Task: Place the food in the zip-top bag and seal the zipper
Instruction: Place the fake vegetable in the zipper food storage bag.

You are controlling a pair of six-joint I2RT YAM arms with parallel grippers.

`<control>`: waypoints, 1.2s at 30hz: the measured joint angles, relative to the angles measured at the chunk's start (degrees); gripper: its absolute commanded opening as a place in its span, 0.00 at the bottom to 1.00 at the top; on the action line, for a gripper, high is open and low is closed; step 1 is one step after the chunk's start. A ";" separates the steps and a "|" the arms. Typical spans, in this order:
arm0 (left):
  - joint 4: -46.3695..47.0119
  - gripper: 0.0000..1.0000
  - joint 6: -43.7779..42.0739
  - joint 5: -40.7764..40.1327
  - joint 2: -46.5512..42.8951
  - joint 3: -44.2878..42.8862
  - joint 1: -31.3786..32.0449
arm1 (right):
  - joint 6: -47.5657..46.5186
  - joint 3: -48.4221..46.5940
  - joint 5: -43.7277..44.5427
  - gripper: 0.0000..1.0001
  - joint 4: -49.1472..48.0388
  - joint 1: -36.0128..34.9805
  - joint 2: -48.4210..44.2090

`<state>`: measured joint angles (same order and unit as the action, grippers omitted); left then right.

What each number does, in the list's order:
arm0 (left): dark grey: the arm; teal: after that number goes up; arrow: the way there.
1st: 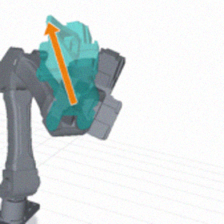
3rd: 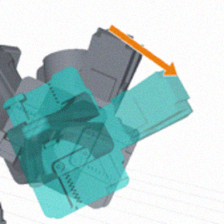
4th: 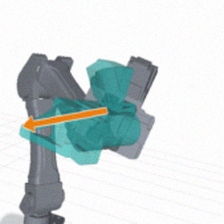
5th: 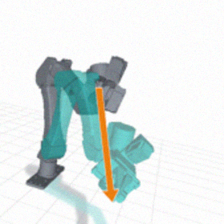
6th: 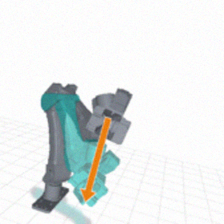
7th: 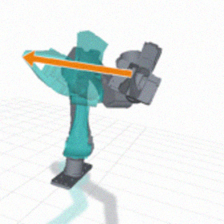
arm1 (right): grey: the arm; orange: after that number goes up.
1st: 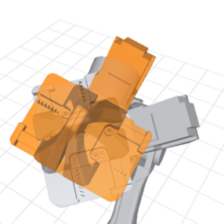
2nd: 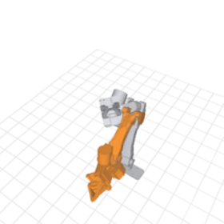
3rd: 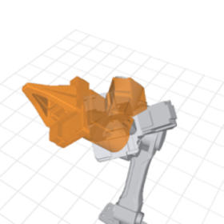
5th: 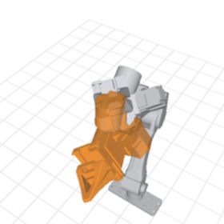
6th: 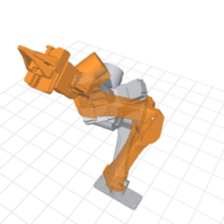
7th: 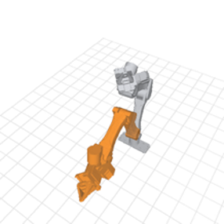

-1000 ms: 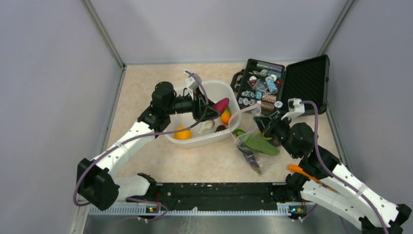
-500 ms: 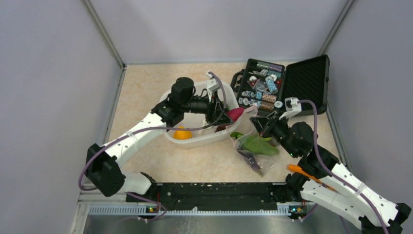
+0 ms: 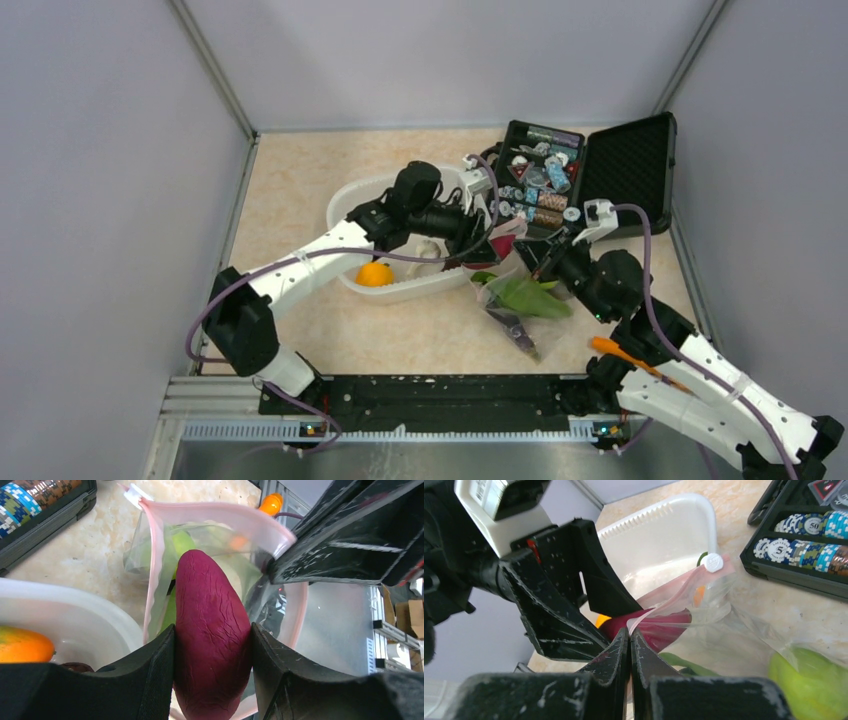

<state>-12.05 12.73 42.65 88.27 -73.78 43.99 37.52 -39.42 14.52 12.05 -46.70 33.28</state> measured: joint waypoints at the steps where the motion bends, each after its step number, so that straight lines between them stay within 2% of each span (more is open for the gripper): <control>1: 0.37 0.46 0.74 -0.70 0.02 0.33 0.17 | 0.17 0.00 0.46 0.00 0.02 0.00 -0.46; 9: 10.69 0.56 8.50 -3.17 -0.76 6.88 0.59 | 1.20 0.04 2.89 0.00 0.02 0.00 -3.34; 18: 10.01 0.71 9.01 -3.76 0.76 2.10 0.96 | 1.51 0.39 3.10 0.00 -0.20 0.00 -3.43; 22: 8.59 0.72 8.09 -3.80 1.22 -1.07 1.22 | 1.55 0.42 3.06 0.00 -0.20 0.00 -3.41; 27: 7.02 0.78 6.32 -6.67 0.68 -0.79 1.46 | 1.51 0.42 3.82 0.00 0.07 0.00 -3.80; 29: 6.12 0.83 5.16 -9.07 -0.96 0.42 1.51 | 1.44 0.42 4.76 0.00 0.50 0.00 -4.55; 36: 5.29 0.91 1.81 -19.98 -14.40 6.16 1.51 | -2.38 0.46 4.98 0.00 0.92 0.00 -9.44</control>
<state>-6.76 14.55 22.68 73.87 -67.61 45.50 35.14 -38.96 19.51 12.97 -46.70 23.83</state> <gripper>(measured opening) 0.880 0.006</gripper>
